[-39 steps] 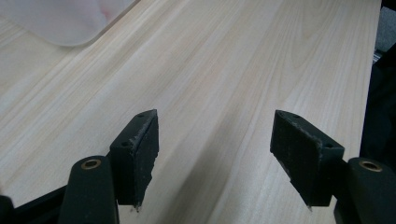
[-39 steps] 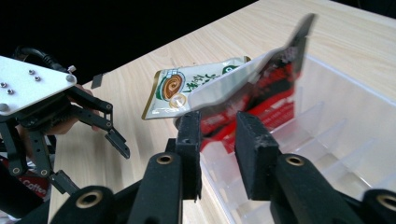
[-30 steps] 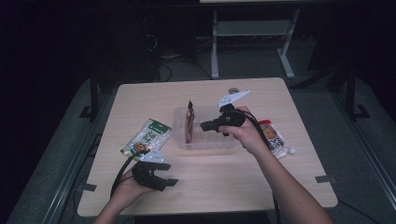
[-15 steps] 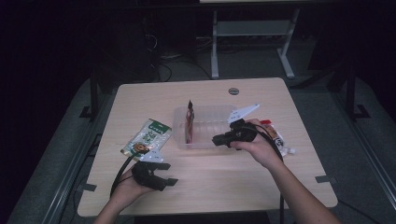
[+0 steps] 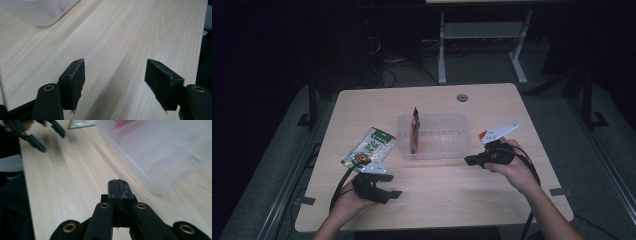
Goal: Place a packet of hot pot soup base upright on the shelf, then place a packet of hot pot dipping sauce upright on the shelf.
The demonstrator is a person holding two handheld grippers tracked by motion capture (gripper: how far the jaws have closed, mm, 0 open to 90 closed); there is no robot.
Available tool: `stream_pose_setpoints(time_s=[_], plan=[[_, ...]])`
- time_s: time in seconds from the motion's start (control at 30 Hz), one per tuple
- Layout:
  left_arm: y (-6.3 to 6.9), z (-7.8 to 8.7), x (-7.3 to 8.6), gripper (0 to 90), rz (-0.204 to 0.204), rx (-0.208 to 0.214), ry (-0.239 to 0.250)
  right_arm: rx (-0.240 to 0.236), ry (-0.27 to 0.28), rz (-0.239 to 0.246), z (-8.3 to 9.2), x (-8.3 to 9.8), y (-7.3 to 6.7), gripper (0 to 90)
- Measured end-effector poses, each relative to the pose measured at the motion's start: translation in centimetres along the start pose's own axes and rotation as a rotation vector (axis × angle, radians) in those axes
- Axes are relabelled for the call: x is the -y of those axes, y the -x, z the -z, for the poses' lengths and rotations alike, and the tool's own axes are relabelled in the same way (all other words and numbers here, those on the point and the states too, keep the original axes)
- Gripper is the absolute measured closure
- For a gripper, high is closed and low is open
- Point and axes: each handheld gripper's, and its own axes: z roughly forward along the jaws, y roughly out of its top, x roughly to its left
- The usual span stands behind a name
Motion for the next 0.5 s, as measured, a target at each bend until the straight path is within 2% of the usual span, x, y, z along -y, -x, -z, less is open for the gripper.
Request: stream_pose_setpoints(time_s=[0.1,0.13,0.17,0.27,0.3,0.5], plan=[[0.1,0.0,0.0,32.2,0.0,-0.004,0.001,0.041,-0.008,-0.017,0.6,0.5,0.9,90.0],[0.1,0.0,0.0,32.2,0.0,-0.004,0.001,0.041,-0.008,-0.017,0.6,0.5,0.9,90.0],[0.2,0.0,-0.1,32.2,-0.003,-0.004,0.001,0.068,-0.01,-0.037,1.0,0.9,1.8,90.0],[0.1,0.0,-0.1,32.2,-0.004,-0.001,0.002,0.085,-0.016,-0.061,1.3,1.3,2.4,90.0],[0.1,0.0,0.0,32.2,-0.003,0.0,0.001,0.098,-0.014,-0.075,1.6,1.6,3.1,90.0],[0.1,-0.1,0.0,32.2,0.003,0.009,0.004,0.154,-0.011,-0.139,2.8,2.6,4.9,90.0]])
